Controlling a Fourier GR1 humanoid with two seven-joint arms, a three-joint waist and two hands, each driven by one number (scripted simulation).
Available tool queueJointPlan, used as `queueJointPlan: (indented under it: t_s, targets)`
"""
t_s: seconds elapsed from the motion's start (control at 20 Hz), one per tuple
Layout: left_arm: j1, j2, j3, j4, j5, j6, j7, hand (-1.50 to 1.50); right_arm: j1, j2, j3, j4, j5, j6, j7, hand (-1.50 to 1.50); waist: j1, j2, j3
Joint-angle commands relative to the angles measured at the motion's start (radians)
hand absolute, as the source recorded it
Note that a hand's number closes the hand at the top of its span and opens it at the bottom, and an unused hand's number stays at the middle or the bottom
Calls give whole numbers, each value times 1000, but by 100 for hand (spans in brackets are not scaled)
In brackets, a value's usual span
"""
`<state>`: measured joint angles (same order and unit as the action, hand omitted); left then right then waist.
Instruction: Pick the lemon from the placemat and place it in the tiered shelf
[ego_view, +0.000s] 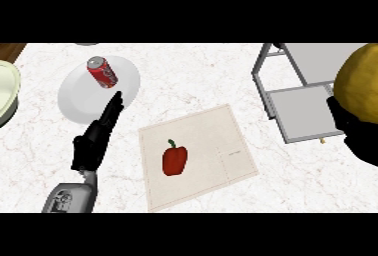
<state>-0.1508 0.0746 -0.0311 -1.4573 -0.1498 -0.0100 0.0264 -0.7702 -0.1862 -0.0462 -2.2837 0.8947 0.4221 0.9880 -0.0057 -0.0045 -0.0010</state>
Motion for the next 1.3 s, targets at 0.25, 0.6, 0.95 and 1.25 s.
queueJointPlan:
  t_s: [0.25, 0.6, 0.95, 1.25]
  targets:
    - [-3, -25, -9, 17, -24, 26, -29, 0, -142, -158, -241, 147, -141, 77, -39, 150, 4, 2, 1]
    - [-53, -13, 3, -1, -14, 9, 20, 0, -70, -221, -160, 246, -34, -29, -204, 150, 6, 4, 1]
    - [-12, -17, -15, -12, -28, 5, 10, 0, -99, -247, -48, 457, 111, -201, -353, 150, 21, 7, 0]
    - [-25, -16, 4, 29, -20, 0, 0, 0, 1, -200, -99, 566, 124, -402, -464, 150, 10, 6, 1]
